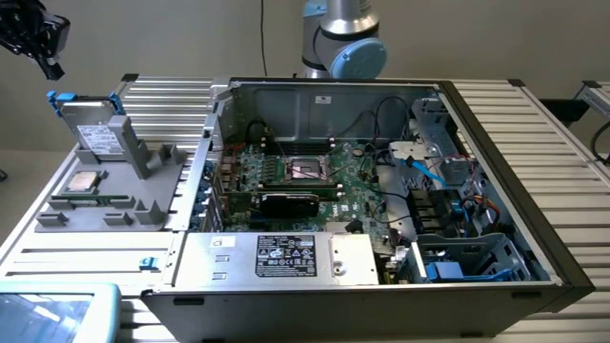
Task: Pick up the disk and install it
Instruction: 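Pick up the disk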
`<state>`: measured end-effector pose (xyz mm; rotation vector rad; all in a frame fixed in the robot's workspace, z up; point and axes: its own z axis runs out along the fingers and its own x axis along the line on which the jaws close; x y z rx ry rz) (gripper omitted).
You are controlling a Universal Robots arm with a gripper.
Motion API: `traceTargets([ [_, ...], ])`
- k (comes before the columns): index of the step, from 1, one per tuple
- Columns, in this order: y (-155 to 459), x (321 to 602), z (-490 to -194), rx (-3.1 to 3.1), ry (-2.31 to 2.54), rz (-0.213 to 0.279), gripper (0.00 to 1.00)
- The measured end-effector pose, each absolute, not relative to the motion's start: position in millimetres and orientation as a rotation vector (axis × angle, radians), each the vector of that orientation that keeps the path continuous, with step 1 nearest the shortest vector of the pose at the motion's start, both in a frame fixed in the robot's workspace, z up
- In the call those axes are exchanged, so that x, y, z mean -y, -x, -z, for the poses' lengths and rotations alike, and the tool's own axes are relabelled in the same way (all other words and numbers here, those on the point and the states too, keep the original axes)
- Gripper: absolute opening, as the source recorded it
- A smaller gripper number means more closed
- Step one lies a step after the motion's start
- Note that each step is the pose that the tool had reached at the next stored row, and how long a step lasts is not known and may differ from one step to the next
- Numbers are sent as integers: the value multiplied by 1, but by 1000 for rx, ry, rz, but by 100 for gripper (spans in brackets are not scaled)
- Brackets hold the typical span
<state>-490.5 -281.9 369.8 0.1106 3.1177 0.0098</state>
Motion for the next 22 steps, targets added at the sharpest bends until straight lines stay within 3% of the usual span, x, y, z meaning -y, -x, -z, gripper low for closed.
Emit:
traceTargets([
  [22,490,283,-352,-3107,-282,2,11],
])
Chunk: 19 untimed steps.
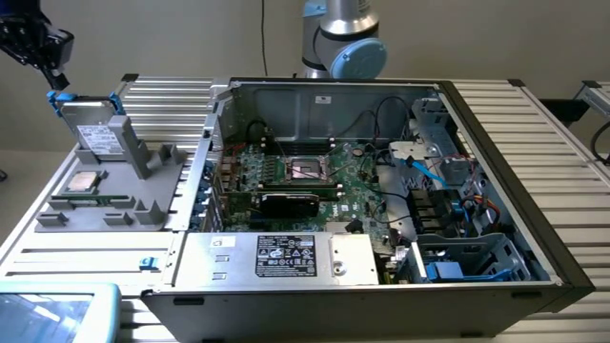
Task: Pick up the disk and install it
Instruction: 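Pick up the disk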
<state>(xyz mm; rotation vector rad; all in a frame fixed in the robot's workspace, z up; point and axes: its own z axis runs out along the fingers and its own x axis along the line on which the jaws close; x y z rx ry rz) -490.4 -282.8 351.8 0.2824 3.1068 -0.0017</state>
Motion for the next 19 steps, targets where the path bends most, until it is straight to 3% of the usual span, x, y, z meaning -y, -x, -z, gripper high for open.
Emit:
traceTargets([
  [19,490,283,-351,-3054,-637,5,11],
])
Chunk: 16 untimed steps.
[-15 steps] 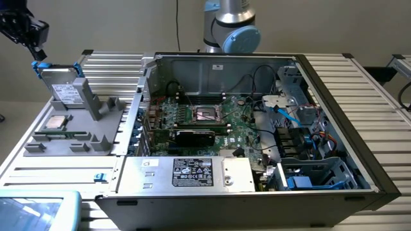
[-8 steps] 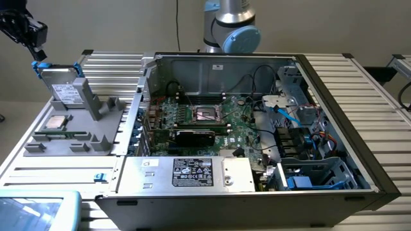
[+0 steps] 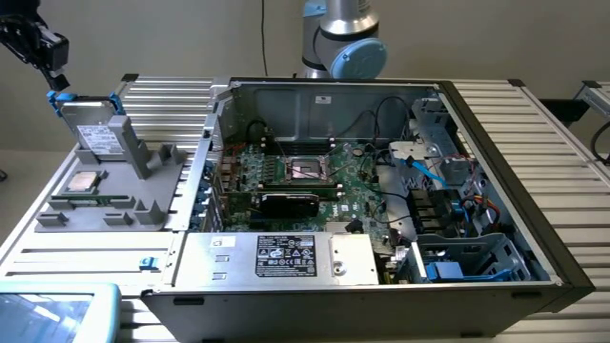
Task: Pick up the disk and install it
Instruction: 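Pick up the disk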
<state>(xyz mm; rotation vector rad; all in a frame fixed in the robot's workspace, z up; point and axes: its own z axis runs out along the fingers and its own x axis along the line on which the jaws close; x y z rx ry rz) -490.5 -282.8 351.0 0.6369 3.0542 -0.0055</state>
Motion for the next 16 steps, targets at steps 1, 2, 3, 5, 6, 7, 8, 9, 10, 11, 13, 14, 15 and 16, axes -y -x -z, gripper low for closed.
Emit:
traceTargets([
  [1,490,283,-351,-3049,-662,6,11],
  [2,490,283,-351,-3043,-690,6,11],
  [3,490,283,-351,-3037,-715,6,11],
  [5,490,283,-351,-3025,-764,7,11],
  [6,490,283,-351,-3019,-789,7,11],
  [7,490,283,-351,-3012,-814,7,11],
  [8,490,283,-351,-3005,-839,8,11],
  [9,490,283,-351,-2998,-865,8,11],
  [10,490,283,-350,-2990,-890,8,11],
  [11,490,283,-350,-2983,-915,9,11],
  [13,490,283,-350,-2967,-965,9,11],
  [14,490,283,-350,-2959,-990,9,11],
  [15,490,283,-350,-2951,-1014,10,11],
  [16,490,283,-350,-2942,-1041,10,11],
])
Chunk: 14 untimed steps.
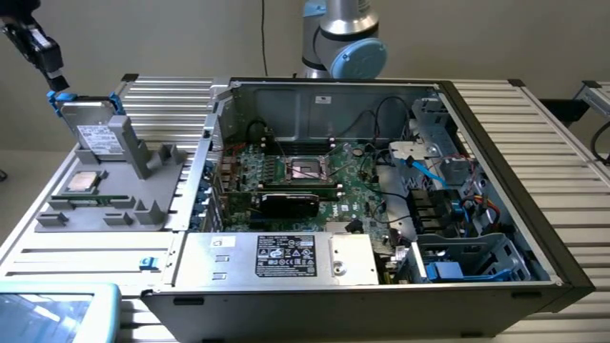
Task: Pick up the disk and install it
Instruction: 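Pick up the disk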
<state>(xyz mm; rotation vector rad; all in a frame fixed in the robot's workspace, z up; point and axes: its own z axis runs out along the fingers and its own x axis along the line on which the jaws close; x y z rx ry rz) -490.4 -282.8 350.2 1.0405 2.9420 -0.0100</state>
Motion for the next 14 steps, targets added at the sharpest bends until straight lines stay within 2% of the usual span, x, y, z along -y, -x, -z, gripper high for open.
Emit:
traceTargets([
  [14,490,283,-349,-2799,-1383,14,11],
])
